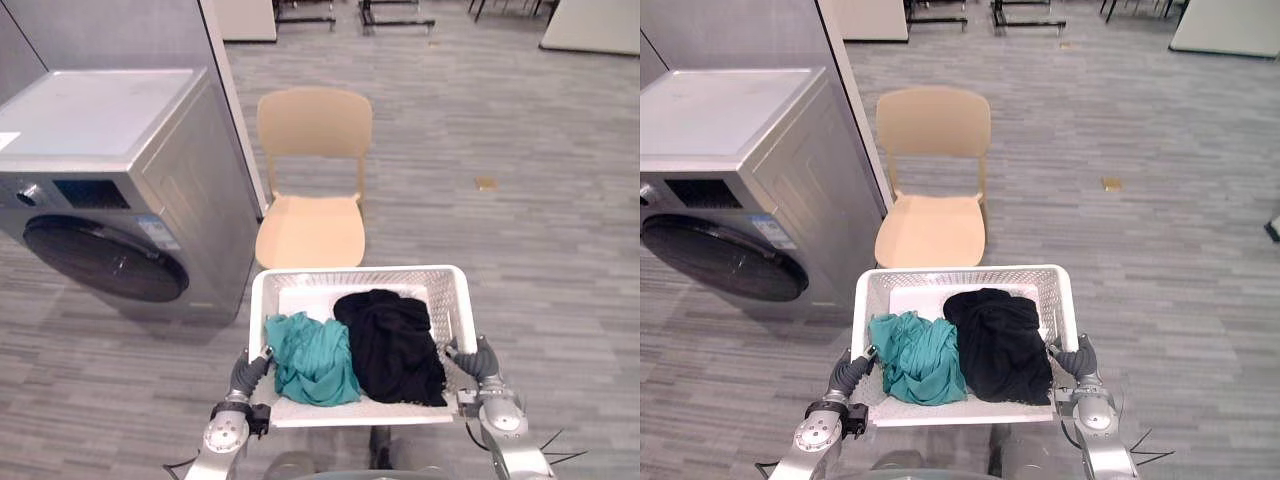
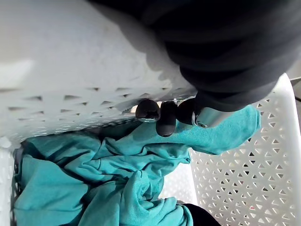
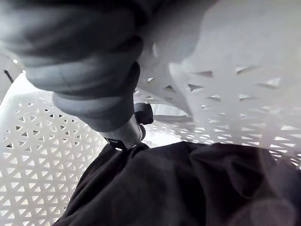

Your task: Pick up the laundry basket with both hands and put the clothes into the washing machine.

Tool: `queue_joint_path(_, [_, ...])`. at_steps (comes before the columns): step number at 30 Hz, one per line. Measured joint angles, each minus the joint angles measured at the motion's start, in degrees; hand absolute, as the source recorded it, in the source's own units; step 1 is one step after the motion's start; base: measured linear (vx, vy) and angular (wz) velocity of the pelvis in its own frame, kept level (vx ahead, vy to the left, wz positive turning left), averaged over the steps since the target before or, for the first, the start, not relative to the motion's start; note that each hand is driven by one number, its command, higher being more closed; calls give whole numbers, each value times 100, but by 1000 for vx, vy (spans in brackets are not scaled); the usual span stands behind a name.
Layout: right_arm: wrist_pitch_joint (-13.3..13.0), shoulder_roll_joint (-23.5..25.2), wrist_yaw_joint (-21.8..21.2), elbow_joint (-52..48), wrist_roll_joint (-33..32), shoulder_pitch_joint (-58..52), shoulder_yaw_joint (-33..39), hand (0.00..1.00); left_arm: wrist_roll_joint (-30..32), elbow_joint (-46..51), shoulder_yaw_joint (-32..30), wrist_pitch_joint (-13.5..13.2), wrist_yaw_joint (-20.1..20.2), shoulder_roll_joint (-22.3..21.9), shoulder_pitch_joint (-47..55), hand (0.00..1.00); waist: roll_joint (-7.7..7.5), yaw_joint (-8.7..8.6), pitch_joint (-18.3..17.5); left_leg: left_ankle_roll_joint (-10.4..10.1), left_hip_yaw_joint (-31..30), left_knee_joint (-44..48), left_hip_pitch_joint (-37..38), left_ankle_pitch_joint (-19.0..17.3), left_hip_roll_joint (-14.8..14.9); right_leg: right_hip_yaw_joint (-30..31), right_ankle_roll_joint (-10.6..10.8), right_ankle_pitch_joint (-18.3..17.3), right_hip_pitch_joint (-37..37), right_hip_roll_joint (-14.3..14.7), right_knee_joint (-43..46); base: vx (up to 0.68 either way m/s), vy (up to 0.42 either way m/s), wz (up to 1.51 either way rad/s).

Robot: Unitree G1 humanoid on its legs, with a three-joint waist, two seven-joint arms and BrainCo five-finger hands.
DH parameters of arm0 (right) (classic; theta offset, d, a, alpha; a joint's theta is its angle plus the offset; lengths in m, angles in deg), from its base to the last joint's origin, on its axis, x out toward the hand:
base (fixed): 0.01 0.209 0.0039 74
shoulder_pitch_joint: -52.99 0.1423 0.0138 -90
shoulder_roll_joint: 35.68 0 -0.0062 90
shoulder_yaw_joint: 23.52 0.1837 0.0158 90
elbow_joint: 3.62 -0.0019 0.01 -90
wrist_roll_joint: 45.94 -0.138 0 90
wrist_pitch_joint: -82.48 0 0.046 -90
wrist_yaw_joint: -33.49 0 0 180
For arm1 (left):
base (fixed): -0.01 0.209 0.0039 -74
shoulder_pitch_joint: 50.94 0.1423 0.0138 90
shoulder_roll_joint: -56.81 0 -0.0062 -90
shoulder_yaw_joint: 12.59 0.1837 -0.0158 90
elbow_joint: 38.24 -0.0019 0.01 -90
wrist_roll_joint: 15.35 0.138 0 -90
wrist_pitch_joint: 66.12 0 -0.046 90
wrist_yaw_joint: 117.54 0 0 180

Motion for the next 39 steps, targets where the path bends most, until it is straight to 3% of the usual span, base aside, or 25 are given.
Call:
queue_joint_path(1, [-5, 3, 0, 1, -4, 46, 41, 100, 1, -1, 2, -34, 2, -1, -51, 100, -60, 32, 18, 27, 45, -342, -319, -135, -9, 31, 27, -10, 177, -73, -185, 416, 76, -8])
queue_joint_path(3, [-13, 16, 5, 29, -6, 85, 113, 100, 4, -3, 29, -44, 11, -16, -96, 100, -193, 53, 83, 30, 35, -1745, -707, -133, -74, 58, 282, -55, 443, -286, -377, 395, 156, -3])
queue_joint_path(4, [-14, 23, 7, 66, -6, 89, 158, 100, 10, -41, 47, -44, 20, -37, -119, 100, -169, 69, 82, -141, -109, -2890, -793, 110, -154, 83, 456, -179, 524, -431, -356, 465, 272, 1])
queue_joint_path(5, [-14, 7, 13, 141, -5, 84, 202, 100, 14, -112, 113, -42, 21, -60, -124, 100, -58, 66, 85, -262, -267, -4091, -739, 894, -169, 81, 672, -353, 672, -478, -339, 464, 289, 2])
queue_joint_path(6, [-13, 22, 23, 295, -1, 95, 200, 100, 17, -180, 125, -27, 20, -83, -102, 100, -5, 81, 65, -28, -201, -4292, -555, 1413, -223, 128, 811, -414, 792, -513, -342, 409, 270, 8])
queue_joint_path(7, [6, 101, 45, 401, -1, 92, 204, 100, 28, -191, 122, 17, 17, -20, -103, 100, -184, 117, 11, 29, -144, -4426, -449, 1377, -450, 140, 856, -446, 878, -741, -385, 429, 260, 14])
queue_joint_path(8, [2, 184, 64, 362, 1, 90, 199, 100, 47, -189, 121, 20, 18, 44, -152, 100, -342, 147, 5, 152, -99, -4395, -465, 1247, -688, 149, 1077, -590, 871, -1000, -337, 417, 250, 22])
queue_joint_path(10, [2, 154, 61, 365, 4, 130, 204, 100, 54, -188, 135, 37, 17, 34, -155, 100, -374, 153, -8, 286, -75, -4181, -501, 972, -891, 180, 1189, -662, 863, -1219, -125, 365, 225, 20])
queue_joint_path(11, [2, 159, 41, 481, 9, 141, 203, 100, 54, -189, 145, 87, 17, 35, -144, 100, -372, 157, -8, 373, -27, -4185, -270, 762, -1008, 330, 1314, -746, 719, -1398, 606, 343, 230, 8])
queue_joint_path(12, [3, 169, 29, 537, 16, 141, 203, 100, 58, -188, 149, 88, 18, 38, -137, 100, -365, 161, -4, 407, 6, -4230, -131, 721, -1021, 418, 1322, -759, 597, -1435, 1006, 326, 221, -12])
queue_joint_path(14, [3, 286, 7, 599, 38, 131, 195, 100, 57, -188, 173, 88, 18, 210, -133, 100, -464, 134, 48, 541, 127, -4554, 577, 623, -1168, 748, 1229, -732, -273, -1640, 3347, 315, 173, -23])
queue_joint_path(17, [-1, 342, 6, 679, 71, 120, 187, 100, 57, -176, 179, 87, 16, 284, -155, 100, -548, 56, 1, 545, 102, -4917, 1060, 612, -1267, 520, 1036, -1141, -828, -1615, 4133, 343, 86, 0])
queue_joint_path(19, [-8, 331, -3, 698, 70, 125, 185, 100, 57, -165, 193, 87, 16, 284, -162, 100, -551, -70, -1, 522, -43, -5022, 1182, 599, -1265, 483, 968, -1461, -1242, -1314, 3732, 323, 12, 19])
queue_joint_path(21, [-8, 327, -5, 703, 69, 119, 183, 100, 58, -166, 196, 92, 16, 284, -162, 100, -533, -181, 10, 383, -129, -4991, 1208, 519, -1193, 611, 933, -1455, -1432, -996, 2805, 275, -57, 30])
queue_joint_path(22, [-6, 369, 7, 703, 75, 102, 183, 100, 59, -166, 197, 92, 11, 312, -163, 100, -605, -177, 2, 213, -137, -4872, 1211, 417, -1212, 753, 866, -990, -1371, -809, 1821, 284, -83, 29])
queue_joint_path(23, [-8, 390, 8, 703, 78, 86, 183, 100, 59, -168, 197, 91, 11, 333, -165, 100, -692, -183, -5, 112, -163, -4775, 1216, 342, -1280, 801, 718, -452, -1345, -801, 1408, 308, -118, 29])
queue_joint_path(24, [-8, 308, 31, 794, 78, 82, 191, 100, 68, -385, 214, 92, 6, 183, -291, 100, -568, -185, 13, 97, -330, -4572, 1219, 233, -1203, 796, 656, -131, -1266, -767, 1429, 297, -125, 21])
queue_joint_path(28, [-12, 230, 107, 818, 77, 197, 186, 100, 87, -644, 248, 75, -17, 172, -668, 100, -381, -195, -9, 79, -469, -4440, 862, 226, -896, 519, 511, -30, -1169, -529, 836, 229, -127, 16])
queue_joint_path(32, [-14, 148, 296, 887, 52, 643, 209, 100, 73, -1026, 277, 63, -150, 187, -1529, 100, -458, -195, 454, 78, -582, -4185, 306, 227, -835, 334, 385, 166, -1484, -510, 733, 42, -63, 20])
queue_joint_path(39, [-11, 184, 691, 1144, -261, 2079, 561, 100, 57, -1519, 80, 63, -548, 201, -3274, 100, -531, -136, 1437, 32, -459, -3324, -1203, 199, -926, 236, 417, 470, -2592, -735, 906, -137, 26, 17])
